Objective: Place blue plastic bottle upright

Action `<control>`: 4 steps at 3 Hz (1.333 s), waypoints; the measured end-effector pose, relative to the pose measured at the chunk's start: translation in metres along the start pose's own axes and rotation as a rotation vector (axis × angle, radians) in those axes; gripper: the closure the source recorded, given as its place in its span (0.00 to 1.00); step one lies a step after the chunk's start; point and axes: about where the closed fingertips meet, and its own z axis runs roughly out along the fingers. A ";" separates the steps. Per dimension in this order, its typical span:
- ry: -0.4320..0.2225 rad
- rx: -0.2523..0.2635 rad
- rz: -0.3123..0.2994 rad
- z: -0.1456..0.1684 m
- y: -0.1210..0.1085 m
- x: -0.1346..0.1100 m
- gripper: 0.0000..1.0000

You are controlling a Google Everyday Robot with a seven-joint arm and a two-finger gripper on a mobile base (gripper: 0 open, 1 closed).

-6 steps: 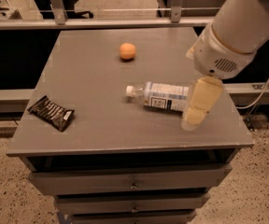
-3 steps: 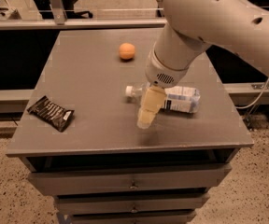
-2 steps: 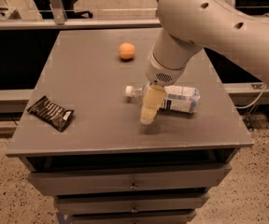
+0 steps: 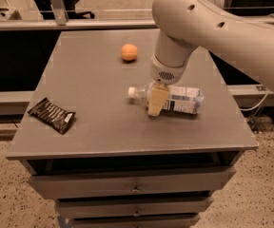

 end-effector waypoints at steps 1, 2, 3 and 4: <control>0.023 0.000 0.030 -0.016 -0.012 0.002 0.74; -0.039 -0.002 0.029 -0.044 -0.020 -0.011 0.96; -0.208 0.001 0.013 -0.073 -0.026 -0.028 1.00; -0.449 -0.002 0.002 -0.090 -0.025 -0.039 1.00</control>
Offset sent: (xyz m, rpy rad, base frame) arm 0.0165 0.0071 0.0907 0.1240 -0.0211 -0.0057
